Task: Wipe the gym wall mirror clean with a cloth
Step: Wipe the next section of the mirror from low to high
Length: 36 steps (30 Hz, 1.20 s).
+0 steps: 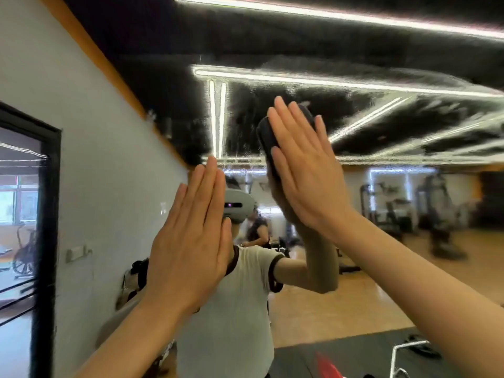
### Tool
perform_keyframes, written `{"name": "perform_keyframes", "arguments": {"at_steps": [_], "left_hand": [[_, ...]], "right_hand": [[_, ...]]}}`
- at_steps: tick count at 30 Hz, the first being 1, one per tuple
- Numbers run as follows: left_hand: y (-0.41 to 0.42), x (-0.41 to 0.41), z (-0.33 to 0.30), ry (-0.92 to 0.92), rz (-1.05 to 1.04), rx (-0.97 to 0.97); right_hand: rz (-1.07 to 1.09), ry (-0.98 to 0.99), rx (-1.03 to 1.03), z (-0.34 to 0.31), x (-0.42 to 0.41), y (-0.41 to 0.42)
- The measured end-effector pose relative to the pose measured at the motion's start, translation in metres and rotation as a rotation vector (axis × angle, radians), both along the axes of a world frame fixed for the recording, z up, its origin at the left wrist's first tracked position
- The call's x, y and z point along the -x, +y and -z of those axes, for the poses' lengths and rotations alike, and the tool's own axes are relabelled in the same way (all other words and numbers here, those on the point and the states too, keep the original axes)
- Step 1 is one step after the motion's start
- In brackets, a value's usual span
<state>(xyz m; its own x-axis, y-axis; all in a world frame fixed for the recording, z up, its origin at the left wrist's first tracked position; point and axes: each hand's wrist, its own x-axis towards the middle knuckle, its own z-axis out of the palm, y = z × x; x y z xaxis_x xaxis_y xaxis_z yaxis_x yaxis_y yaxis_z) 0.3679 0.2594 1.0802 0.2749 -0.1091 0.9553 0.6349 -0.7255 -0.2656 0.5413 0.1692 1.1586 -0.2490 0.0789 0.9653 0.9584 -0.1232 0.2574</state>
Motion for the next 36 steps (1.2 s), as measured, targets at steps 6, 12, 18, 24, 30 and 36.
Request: {"name": "perform_keyframes", "arguments": {"at_steps": [6, 12, 18, 24, 30, 36], "left_hand": [[-0.001, 0.016, -0.001, 0.058, 0.05, 0.008], [0.015, 0.066, 0.001, 0.012, 0.0, 0.048], [0.024, 0.067, 0.009, -0.003, -0.009, 0.061], [0.032, 0.065, 0.011, -0.001, -0.012, 0.048], [0.034, 0.065, 0.012, -0.011, 0.003, 0.05], [0.033, 0.066, 0.012, -0.015, -0.002, 0.046]], "right_hand": [[0.033, 0.555, -0.226, 0.017, -0.09, -0.048], [-0.02, 0.275, -0.19, -0.002, 0.036, 0.019], [0.01, -0.067, -0.01, -0.019, 0.064, 0.03], [0.064, 0.533, -0.228, 0.0, -0.027, -0.022], [0.007, 0.184, -0.208, -0.021, 0.105, 0.059], [0.006, 0.024, -0.045, -0.026, 0.077, 0.038]]}}
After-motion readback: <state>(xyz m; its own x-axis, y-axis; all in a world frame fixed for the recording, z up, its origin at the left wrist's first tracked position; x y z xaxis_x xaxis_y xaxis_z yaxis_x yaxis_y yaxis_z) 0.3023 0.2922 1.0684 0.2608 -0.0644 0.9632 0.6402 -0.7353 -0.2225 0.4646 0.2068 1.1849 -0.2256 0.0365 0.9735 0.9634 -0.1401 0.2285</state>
